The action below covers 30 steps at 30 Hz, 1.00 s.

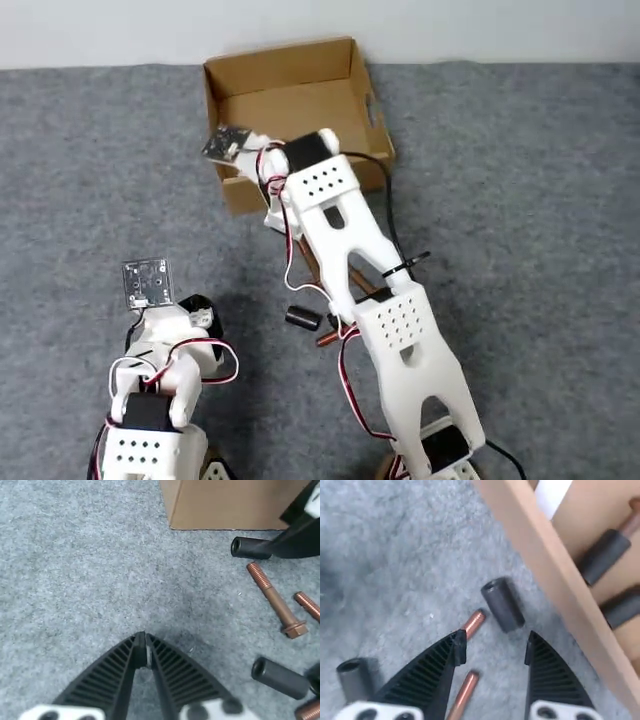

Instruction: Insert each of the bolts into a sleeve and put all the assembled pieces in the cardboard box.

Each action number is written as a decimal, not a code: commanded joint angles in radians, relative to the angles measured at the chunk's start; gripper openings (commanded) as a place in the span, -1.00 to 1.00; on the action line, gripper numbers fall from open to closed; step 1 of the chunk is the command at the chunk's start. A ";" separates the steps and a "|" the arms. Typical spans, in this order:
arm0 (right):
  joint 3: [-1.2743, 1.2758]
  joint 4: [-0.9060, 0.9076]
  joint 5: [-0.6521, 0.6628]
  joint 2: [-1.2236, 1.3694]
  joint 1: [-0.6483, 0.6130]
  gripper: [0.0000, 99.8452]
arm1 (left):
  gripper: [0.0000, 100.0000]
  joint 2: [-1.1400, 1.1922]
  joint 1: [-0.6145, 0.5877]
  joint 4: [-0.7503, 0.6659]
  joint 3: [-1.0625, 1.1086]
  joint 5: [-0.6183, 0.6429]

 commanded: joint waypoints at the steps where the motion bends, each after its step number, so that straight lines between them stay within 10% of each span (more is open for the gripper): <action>1: -0.014 -0.054 0.015 0.019 0.013 -0.64 | -0.99 -0.003 -0.009 -0.023 -0.008 0.008; 13: -0.014 -0.213 0.052 0.171 0.058 -0.65 | -0.99 -0.003 -0.009 -0.023 -0.008 0.008; 18: -0.018 -0.229 0.064 0.179 0.053 -1.00 | -0.99 -0.003 -0.011 -0.023 -0.008 0.008; 30: -0.434 0.137 -0.063 0.124 0.048 -0.98 | -0.99 -0.003 -0.011 -0.025 -0.008 0.008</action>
